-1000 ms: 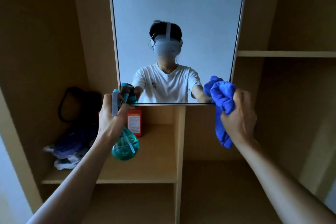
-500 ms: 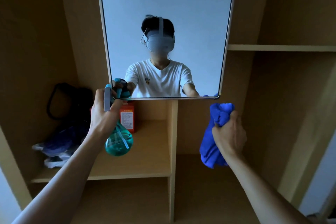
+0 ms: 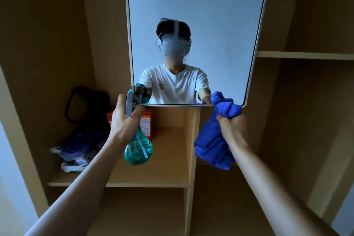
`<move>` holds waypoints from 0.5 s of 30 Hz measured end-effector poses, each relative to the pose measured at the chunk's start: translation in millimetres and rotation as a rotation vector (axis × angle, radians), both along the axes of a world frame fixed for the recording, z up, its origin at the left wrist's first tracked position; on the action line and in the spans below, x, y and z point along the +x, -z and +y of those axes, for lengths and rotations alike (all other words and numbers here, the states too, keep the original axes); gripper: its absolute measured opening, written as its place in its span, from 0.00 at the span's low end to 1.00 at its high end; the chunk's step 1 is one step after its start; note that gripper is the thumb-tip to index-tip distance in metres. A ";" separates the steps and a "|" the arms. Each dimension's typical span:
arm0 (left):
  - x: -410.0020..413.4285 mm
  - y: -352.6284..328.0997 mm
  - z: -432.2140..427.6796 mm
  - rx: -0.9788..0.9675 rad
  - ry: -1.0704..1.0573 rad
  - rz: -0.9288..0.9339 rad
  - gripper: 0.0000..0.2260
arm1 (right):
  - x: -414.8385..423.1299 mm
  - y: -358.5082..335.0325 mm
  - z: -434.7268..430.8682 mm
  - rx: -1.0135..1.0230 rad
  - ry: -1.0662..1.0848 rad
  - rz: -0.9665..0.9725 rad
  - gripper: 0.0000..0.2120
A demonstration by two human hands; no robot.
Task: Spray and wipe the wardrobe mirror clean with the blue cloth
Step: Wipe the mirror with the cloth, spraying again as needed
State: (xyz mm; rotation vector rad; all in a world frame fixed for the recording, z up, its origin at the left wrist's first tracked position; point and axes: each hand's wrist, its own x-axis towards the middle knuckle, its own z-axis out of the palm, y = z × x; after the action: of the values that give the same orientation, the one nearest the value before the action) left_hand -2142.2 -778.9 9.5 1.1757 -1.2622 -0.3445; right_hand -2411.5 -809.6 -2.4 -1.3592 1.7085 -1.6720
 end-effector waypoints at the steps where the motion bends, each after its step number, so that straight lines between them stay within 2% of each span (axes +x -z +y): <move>1: 0.1 0.0 0.4 -0.002 0.005 -0.004 0.12 | 5.1 -2.0 -0.3 0.000 -0.028 -0.042 0.03; 6: 2.8 0.3 0.4 -0.007 0.019 -0.007 0.11 | 36.5 -4.2 -0.8 0.030 -0.126 -0.210 0.05; 12: 13.0 -2.0 1.0 -0.001 0.104 0.094 0.09 | 90.6 -9.6 4.9 0.025 -0.338 -0.468 0.18; 15: 22.9 -8.4 1.3 0.009 0.173 0.162 0.11 | 116.7 -6.6 4.5 0.051 -0.376 -0.571 0.23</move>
State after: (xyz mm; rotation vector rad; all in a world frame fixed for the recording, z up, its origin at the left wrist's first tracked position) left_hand -2119.3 -777.6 17.9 1.0272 -1.2234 -0.5626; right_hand -2294.8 -805.0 4.2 -0.9701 1.0882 -1.5795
